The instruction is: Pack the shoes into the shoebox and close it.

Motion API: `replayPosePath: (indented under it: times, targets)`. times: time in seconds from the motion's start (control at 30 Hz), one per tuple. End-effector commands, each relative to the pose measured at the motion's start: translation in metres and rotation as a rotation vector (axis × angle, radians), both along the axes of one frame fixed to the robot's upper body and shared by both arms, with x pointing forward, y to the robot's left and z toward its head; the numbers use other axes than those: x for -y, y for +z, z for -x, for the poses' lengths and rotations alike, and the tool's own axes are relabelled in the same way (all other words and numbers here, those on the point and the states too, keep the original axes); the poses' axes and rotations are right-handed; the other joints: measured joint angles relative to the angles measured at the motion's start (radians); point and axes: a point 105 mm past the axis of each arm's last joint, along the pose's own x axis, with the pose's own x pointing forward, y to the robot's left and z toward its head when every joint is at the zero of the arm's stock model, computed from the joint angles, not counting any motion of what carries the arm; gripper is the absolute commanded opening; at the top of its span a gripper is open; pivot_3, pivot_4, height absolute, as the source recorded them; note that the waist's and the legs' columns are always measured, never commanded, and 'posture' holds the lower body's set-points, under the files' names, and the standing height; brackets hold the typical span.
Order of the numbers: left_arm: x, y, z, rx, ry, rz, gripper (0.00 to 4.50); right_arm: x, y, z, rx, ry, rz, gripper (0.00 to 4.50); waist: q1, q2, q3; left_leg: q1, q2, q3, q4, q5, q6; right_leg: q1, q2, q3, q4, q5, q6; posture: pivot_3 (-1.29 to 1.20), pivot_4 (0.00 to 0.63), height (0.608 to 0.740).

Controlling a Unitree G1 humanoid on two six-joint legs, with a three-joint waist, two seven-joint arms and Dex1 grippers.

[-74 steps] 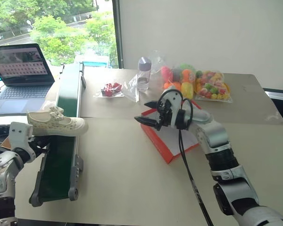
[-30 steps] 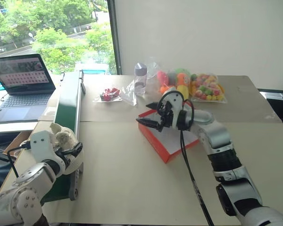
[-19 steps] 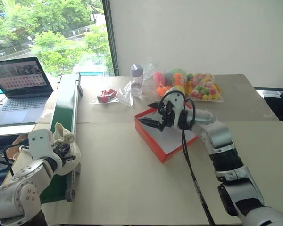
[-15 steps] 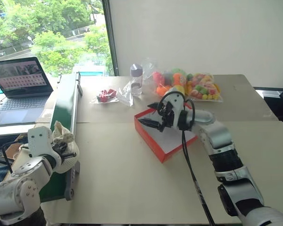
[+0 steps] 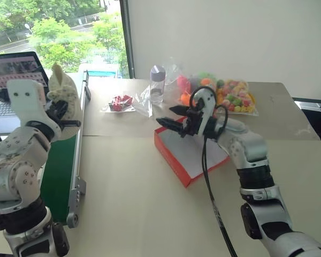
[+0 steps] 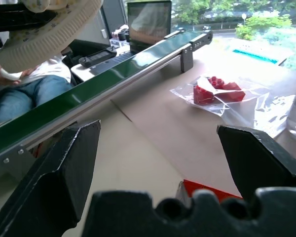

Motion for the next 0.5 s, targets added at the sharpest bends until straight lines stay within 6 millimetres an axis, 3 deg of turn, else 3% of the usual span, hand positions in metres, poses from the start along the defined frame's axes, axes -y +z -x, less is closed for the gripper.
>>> replayPosePath:
  times: [0.03, 0.3, 0.5]
  targets:
    - [0.065, 0.026, 0.007, 0.082, -0.324, -0.021, 0.01, 0.012, 0.046, 0.000, -0.052, 0.031, -0.264, 4.50, 0.000, -0.002, 0.002, -0.001, 0.000, 0.000, 0.000, 0.002, -0.005, 0.000, 0.000, 0.000, -0.001, 0.000, 0.001, 0.00, 0.150, 0.740]
    - [0.107, 0.031, 0.009, 0.090, -0.514, -0.017, 0.01, 0.020, 0.066, -0.004, -0.214, 0.064, -0.473, 4.50, -0.007, -0.002, 0.002, 0.001, 0.000, 0.000, 0.000, -0.001, 0.001, 0.000, 0.002, 0.000, 0.000, -0.001, 0.002, 0.00, 0.150, 0.740]
    - [0.125, 0.032, 0.006, 0.097, -0.586, 0.020, 0.01, 0.021, 0.072, -0.005, -0.281, 0.077, -0.553, 4.50, -0.009, -0.002, 0.003, 0.005, 0.002, 0.000, 0.001, 0.002, -0.002, 0.001, 0.005, 0.003, 0.001, -0.005, 0.008, 0.00, 0.150, 0.740]
